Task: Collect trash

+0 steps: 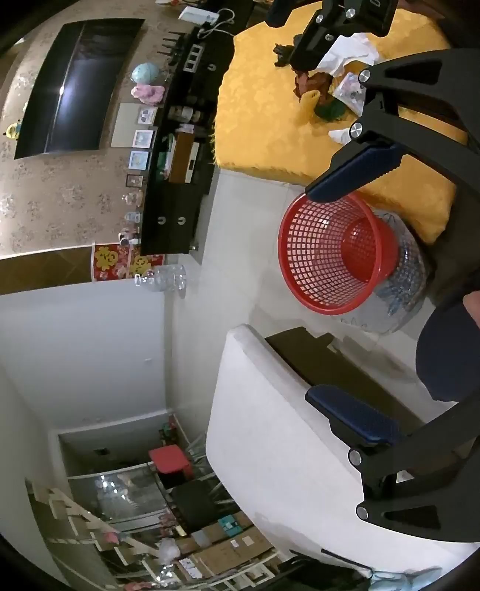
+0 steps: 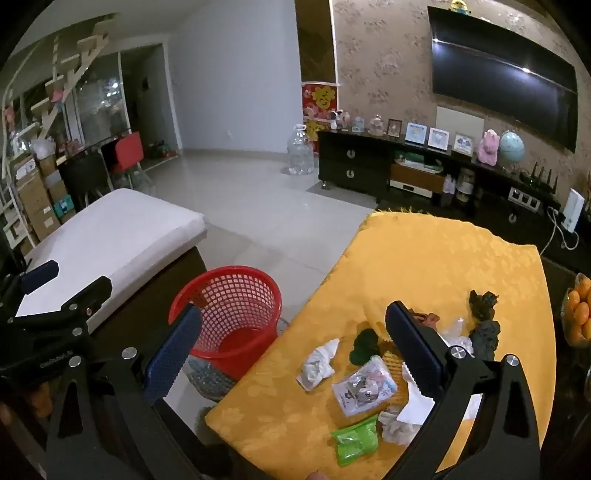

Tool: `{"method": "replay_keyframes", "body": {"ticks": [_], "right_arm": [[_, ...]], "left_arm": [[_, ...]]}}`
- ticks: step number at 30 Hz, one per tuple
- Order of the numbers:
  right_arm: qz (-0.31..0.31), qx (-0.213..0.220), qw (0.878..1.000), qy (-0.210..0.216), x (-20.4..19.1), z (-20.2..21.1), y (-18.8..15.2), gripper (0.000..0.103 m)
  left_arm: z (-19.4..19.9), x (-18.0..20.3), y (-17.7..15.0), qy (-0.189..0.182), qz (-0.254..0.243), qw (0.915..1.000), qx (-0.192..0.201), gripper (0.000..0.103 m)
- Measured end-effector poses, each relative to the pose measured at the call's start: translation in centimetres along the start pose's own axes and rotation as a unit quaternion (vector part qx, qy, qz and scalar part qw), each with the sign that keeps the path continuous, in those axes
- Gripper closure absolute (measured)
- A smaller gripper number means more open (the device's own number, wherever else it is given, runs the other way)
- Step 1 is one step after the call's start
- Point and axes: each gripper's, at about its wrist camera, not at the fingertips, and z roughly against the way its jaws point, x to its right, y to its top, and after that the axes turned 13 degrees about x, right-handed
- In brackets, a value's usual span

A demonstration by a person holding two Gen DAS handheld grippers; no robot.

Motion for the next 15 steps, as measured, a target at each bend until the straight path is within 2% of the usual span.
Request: {"method": "replay_keyframes", "body": {"ticks": [15], "right_arm": [[-0.004, -0.002, 1.0, -0.001, 0.2, -0.3, 0.1, 0.006]], "left_arm": [[-0.8, -1.1, -0.2, 0.002, 0.003, 1.0, 0.002, 0.007]]}}
